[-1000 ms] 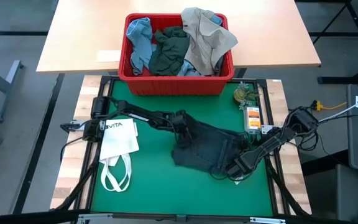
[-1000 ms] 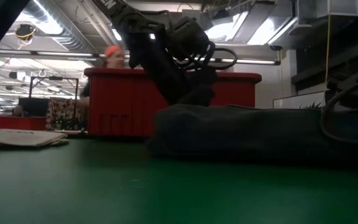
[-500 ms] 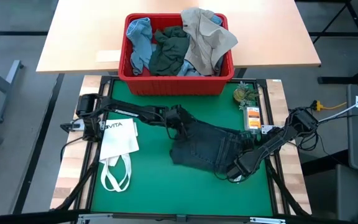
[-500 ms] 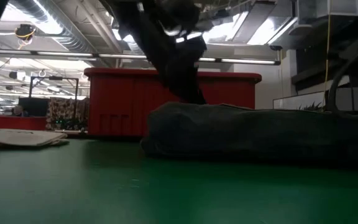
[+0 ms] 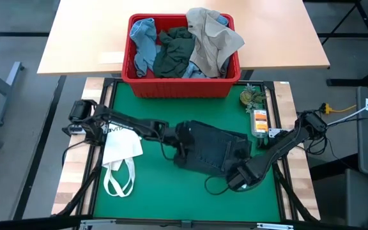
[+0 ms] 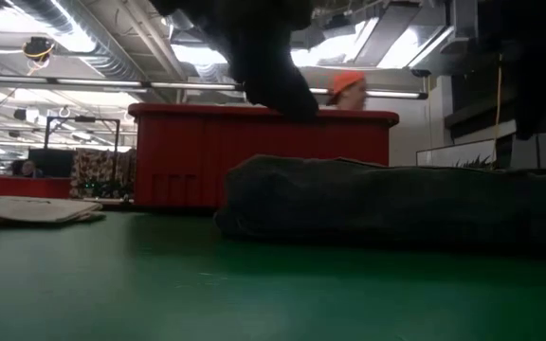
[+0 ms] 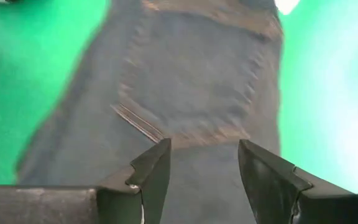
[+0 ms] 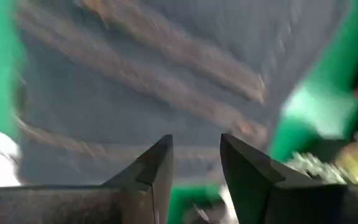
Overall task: Fold laundry
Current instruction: Fold the dark blue pants
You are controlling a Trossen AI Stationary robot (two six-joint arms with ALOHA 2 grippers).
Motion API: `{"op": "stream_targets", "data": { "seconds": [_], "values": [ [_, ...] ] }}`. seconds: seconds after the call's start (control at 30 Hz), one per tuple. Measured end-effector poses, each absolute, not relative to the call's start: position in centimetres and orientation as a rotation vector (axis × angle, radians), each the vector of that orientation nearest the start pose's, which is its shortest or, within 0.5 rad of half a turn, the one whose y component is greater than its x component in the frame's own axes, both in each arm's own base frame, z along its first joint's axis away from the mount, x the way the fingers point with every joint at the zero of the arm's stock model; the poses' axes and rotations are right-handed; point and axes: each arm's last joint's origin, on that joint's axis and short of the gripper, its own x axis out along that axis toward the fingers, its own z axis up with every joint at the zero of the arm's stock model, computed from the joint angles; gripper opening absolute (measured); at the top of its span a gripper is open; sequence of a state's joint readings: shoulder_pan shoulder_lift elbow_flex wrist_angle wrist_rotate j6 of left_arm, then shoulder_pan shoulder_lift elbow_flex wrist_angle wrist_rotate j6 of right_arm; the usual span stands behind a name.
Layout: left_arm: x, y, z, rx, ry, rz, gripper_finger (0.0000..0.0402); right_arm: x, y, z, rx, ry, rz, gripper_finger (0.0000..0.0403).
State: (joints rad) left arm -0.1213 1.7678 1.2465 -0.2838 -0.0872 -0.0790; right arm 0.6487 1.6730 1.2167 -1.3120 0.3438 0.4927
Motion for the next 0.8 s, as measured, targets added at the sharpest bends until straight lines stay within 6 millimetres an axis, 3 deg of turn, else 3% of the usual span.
{"op": "stream_targets", "data": {
  "seconds": [0.23,0.47,0.8],
  "values": [
    [36.5,-7.4,21.4,0.058,0.898,0.010,0.0181,23.7,16.8,21.7,-0.393,1.407,-0.065,0.0133],
    [35.5,-8.0,18.1,0.077,0.972,0.063,0.0181,23.5,17.2,21.5,-0.397,1.394,-0.054,0.0133],
    [34.3,-7.5,14.7,0.068,0.991,0.082,0.0181,21.3,18.2,16.3,-0.301,1.327,-0.028,0.0133]
  ]
}}
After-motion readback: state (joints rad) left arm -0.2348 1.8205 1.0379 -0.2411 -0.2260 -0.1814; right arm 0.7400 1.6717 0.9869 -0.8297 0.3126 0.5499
